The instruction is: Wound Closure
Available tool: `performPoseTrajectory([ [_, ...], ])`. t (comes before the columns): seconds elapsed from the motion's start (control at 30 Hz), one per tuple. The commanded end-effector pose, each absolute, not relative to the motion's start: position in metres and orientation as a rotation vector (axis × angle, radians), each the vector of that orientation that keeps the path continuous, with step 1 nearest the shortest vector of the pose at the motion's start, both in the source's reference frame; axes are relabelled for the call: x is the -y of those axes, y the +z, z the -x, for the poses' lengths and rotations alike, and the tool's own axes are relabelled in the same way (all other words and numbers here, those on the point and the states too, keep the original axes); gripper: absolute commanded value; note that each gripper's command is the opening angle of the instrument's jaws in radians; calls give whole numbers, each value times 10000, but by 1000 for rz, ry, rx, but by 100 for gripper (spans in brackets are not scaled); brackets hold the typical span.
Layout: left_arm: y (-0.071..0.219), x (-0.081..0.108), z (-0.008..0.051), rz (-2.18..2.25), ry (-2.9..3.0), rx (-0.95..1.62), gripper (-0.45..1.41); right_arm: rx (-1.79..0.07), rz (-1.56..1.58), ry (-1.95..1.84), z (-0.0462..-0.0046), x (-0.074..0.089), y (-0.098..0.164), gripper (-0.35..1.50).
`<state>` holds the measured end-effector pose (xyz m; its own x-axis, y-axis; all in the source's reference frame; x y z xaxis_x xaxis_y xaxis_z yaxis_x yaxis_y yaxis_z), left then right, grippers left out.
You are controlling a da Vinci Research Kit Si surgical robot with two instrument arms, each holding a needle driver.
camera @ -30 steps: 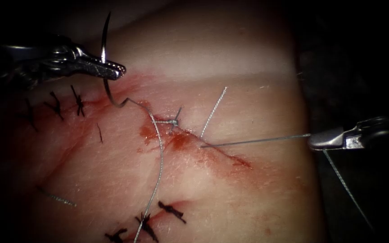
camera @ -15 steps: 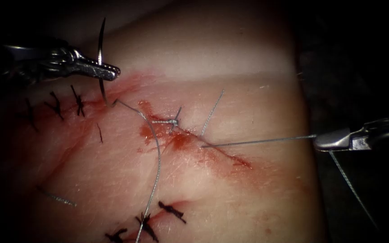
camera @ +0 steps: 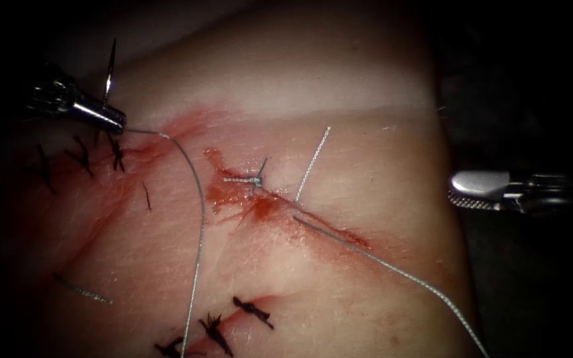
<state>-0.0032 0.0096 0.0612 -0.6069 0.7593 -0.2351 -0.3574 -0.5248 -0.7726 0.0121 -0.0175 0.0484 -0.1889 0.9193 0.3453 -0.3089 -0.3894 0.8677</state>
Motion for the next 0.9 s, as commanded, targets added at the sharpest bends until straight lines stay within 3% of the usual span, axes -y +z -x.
performPoseTrajectory([
  [0.03, 622, -96, 30, 693, 2207, 855, -45, -832, -1130, 1753, -130, 176, 489, 121],
  [0.13, 638, -99, 22, 577, 2280, 773, -45, -844, -1107, 1783, -133, 171, 495, 121],
  [0.17, 643, -98, 21, 555, 2292, 757, -30, -850, -1095, 1796, -135, 171, 498, 124],
  [0.2, 647, -98, 20, 540, 2299, 753, -8, -854, -1089, 1803, -135, 171, 499, 126],
  [0.23, 651, -96, 19, 567, 2396, 812, 74, -859, -1080, 1812, -136, 172, 501, 126],
  [0.27, 651, -97, 19, 579, 2435, 846, 101, -861, -1078, 1814, -136, 173, 502, 126],
  [0.3, 649, -97, 20, 587, 2466, 889, 116, -862, -1076, 1815, -136, 174, 502, 126],
  [0.37, 641, -100, 19, 599, 2496, 1034, 115, -861, -1077, 1814, -137, 175, 501, 124],
  [0.5, 616, -106, 12, 677, 2686, 904, 137, -859, -1081, 1811, -140, 178, 499, 123],
  [0.6, 600, -122, 10, 626, 2882, 713, 125, -855, -1087, 1806, -142, 180, 497, 123],
  [0.87, 544, -182, 20, 582, 2992, 294, 125, -853, -1090, 1804, -145, 181, 497, 123],
  [0.9, 535, -188, 23, 599, 3001, 257, 132, -853, -1090, 1804, -145, 181, 497, 123],
])
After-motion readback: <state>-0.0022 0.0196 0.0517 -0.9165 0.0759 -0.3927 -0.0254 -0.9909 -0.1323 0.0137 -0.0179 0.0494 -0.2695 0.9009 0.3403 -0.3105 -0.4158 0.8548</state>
